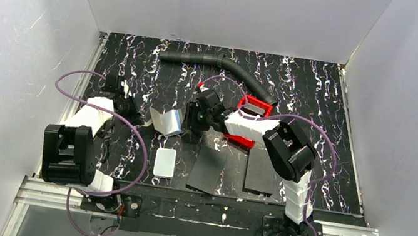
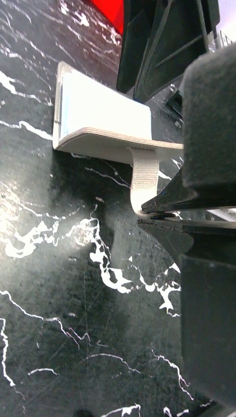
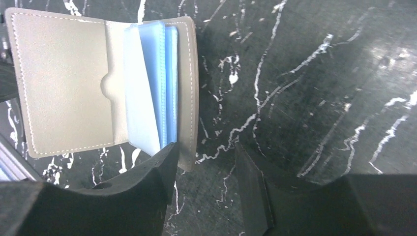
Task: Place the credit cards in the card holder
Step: Open the card holder at the center of the board.
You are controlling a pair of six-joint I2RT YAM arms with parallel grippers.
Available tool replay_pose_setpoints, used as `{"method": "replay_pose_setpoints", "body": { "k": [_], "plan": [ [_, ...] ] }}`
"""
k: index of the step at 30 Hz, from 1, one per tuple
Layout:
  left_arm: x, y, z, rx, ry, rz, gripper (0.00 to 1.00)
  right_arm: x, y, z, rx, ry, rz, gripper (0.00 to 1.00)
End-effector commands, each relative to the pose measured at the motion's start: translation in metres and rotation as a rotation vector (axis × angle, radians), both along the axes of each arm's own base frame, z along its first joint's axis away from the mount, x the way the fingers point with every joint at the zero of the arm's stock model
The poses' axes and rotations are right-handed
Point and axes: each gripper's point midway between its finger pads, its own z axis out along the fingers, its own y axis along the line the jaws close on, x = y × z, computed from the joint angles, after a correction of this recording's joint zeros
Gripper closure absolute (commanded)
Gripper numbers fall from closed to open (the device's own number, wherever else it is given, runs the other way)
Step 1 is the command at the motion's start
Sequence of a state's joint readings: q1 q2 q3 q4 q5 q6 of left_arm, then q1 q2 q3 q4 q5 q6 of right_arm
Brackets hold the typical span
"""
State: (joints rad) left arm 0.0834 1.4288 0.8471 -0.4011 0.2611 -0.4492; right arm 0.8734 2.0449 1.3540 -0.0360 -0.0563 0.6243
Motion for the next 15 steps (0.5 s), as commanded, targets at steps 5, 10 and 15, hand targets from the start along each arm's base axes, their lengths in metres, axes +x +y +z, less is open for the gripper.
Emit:
{"method": "replay_pose_setpoints", "body": {
  "k": [5,10,15],
  "plan": [
    [-0.008,0.011,-0.006,0.059,0.05,-0.006,1.0,-0.003,0.036,0.031,0.198,-0.025,0.086,0.42],
    [-0.011,0.011,-0.007,0.06,0.057,-0.006,1.0,0.002,0.033,0.045,0.286,0.005,0.052,0.41],
    [-0.012,0.007,-0.008,0.046,0.06,-0.015,1.0,0.005,0.038,0.052,0.331,0.024,0.076,0.4]
  ]
}}
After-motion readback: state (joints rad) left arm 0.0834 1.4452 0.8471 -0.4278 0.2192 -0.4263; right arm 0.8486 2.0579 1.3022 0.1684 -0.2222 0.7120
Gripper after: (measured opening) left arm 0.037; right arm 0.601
